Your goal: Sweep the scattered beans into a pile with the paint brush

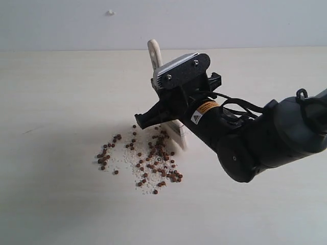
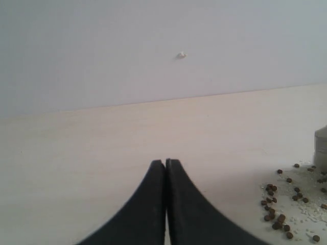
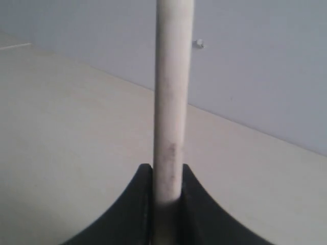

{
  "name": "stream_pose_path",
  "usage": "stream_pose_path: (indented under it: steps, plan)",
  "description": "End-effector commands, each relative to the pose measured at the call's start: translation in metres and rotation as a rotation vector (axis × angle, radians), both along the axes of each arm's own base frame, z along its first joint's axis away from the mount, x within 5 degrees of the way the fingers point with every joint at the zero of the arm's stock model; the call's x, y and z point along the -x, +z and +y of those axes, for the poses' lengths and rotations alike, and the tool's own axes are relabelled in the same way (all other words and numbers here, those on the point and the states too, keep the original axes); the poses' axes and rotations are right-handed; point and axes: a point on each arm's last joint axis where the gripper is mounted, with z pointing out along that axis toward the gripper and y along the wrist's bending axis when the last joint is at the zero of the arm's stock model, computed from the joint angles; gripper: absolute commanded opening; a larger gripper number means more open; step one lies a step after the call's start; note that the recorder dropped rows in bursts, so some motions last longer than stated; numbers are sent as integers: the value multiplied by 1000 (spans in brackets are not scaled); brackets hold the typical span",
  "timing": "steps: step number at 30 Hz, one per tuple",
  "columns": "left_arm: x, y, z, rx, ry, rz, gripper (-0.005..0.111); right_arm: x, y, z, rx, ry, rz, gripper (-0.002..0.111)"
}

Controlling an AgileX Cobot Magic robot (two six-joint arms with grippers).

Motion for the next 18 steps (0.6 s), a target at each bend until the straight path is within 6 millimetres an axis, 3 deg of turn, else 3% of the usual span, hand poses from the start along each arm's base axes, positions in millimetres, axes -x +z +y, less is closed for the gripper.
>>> stream_pose_path:
  steps: [1,4,7,10,14,18]
  plan:
    - [1,1,0,18,-5,-5,0,-1,18,-2,-24,-7,-63,0]
    - [1,1,0,18,-5,-5,0,1,53,-7,-13,-19,-195,0]
    - [1,1,0,18,-5,-5,0,-2,58,-15,71,-93,-249,0]
    - [1,1,0,18,-5,-5,0,-10,45,-19,140,-83,-265,0]
    - [1,1,0,18,-5,-5,0,-28,17,-40,194,-176,-193,0]
    - [1,1,0,18,-5,-5,0,-30,-6,-39,236,-135,-133,0]
